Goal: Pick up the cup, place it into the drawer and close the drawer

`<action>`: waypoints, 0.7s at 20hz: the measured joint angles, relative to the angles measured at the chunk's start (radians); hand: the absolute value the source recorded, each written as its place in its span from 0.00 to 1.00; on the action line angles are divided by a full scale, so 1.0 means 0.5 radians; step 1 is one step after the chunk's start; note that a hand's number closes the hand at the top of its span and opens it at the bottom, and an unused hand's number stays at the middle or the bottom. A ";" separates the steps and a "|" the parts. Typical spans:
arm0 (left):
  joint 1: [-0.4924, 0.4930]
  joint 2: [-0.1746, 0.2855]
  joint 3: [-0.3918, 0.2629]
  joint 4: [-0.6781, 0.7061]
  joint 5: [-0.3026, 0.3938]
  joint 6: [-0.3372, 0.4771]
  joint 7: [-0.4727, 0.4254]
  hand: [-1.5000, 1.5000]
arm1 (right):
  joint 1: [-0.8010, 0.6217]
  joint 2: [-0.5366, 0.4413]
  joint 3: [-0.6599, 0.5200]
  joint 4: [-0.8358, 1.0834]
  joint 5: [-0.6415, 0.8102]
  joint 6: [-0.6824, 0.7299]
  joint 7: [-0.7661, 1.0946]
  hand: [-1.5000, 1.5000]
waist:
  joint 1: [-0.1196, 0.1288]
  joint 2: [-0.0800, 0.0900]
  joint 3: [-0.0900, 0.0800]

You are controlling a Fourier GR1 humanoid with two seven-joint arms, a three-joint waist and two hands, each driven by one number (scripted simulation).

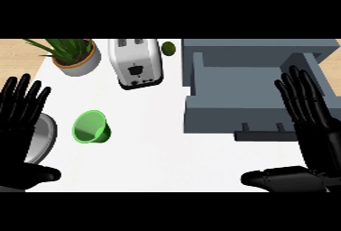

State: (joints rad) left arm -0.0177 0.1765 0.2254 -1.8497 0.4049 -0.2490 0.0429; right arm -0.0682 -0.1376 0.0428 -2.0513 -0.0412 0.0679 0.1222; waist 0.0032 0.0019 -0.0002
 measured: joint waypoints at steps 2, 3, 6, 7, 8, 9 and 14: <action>-0.045 0.018 0.031 0.132 0.003 -0.023 -0.028 0.00 | -0.031 -0.001 -0.004 0.039 -0.004 0.019 0.016 0.00 | -0.003 -0.001 0.000; -0.037 0.025 0.039 0.187 -0.012 -0.044 -0.053 0.00 | -0.076 -0.005 -0.027 0.070 -0.026 0.025 0.035 0.00 | -0.003 -0.001 0.000; -0.081 0.049 0.063 0.384 -0.070 -0.074 -0.135 0.00 | -0.115 -0.024 -0.088 0.199 -0.056 0.075 -0.046 0.00 | -0.005 -0.001 0.000; -0.104 0.064 0.076 0.429 -0.070 -0.072 -0.123 0.00 | -0.145 -0.036 -0.118 0.222 -0.080 0.092 -0.048 0.00 | -0.006 -0.001 0.000; -0.095 0.059 0.077 0.484 -0.102 -0.080 -0.170 0.00 | -0.165 -0.063 -0.160 0.245 -0.113 0.120 -0.054 0.00 | -0.006 -0.001 0.000; -0.114 0.059 0.076 0.546 -0.132 -0.075 -0.196 0.00 | -0.175 -0.065 -0.169 0.253 -0.114 0.128 -0.065 0.00 | -0.008 -0.001 0.000; -0.171 0.093 0.110 0.956 -0.254 -0.141 -0.444 0.00 | -0.216 -0.048 -0.173 0.319 -0.087 0.137 -0.118 0.00 | -0.011 -0.001 0.000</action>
State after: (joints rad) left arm -0.1033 0.2231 0.2806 -1.3716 0.2780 -0.3195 -0.1790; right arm -0.1762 -0.1615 -0.0438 -1.8917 -0.0846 0.1363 0.0634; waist -0.0024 0.0016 -0.0004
